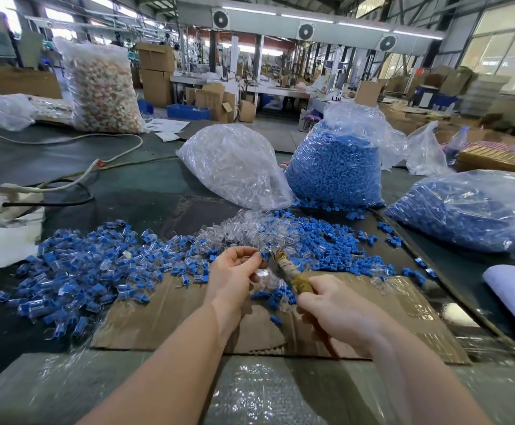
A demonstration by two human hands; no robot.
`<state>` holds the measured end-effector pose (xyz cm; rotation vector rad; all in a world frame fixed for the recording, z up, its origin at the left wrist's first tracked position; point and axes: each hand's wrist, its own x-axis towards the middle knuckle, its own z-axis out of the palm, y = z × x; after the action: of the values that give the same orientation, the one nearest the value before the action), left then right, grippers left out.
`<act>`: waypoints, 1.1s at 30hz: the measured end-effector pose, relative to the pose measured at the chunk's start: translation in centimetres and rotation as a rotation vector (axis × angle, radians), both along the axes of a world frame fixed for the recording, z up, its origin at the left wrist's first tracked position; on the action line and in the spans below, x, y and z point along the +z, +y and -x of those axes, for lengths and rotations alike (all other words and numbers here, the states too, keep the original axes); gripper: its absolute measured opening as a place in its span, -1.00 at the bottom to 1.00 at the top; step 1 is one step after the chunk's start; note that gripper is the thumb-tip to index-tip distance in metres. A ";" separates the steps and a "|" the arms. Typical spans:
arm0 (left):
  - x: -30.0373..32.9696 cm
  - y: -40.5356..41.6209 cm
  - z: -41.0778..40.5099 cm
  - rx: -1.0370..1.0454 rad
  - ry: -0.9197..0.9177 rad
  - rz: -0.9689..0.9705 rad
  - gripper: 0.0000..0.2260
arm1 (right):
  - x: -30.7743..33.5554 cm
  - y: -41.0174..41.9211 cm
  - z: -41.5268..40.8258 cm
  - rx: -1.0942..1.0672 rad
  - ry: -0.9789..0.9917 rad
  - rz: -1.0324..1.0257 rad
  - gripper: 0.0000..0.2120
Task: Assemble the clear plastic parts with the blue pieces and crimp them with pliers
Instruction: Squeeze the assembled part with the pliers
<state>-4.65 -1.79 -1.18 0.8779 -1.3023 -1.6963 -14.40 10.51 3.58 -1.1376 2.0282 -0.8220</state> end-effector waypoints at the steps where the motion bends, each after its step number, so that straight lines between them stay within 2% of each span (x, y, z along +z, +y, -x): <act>1: 0.1 -0.1 0.1 0.008 -0.007 -0.005 -0.95 | 0.0 -0.1 0.0 -0.002 -0.016 0.003 -0.87; 6: 0.1 -0.2 0.3 0.018 -0.042 -0.049 -0.97 | 0.4 0.2 0.0 0.000 -0.148 0.016 -0.94; 19: 0.5 0.1 0.7 0.045 -0.156 -0.056 -0.98 | 0.6 0.1 0.6 0.046 -0.182 -0.005 -0.97; 27: 0.5 0.1 0.7 0.036 -0.197 -0.073 -0.97 | 1.0 0.3 0.4 0.084 -0.152 -0.023 -0.95; 33: 0.3 0.2 1.1 0.063 -0.167 -0.029 -0.97 | 0.9 0.0 0.0 0.120 0.031 0.027 -0.84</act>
<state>-5.73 -1.58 -0.92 1.0861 -1.3476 -1.6239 -14.43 10.53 4.46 -1.2803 1.9581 -0.7781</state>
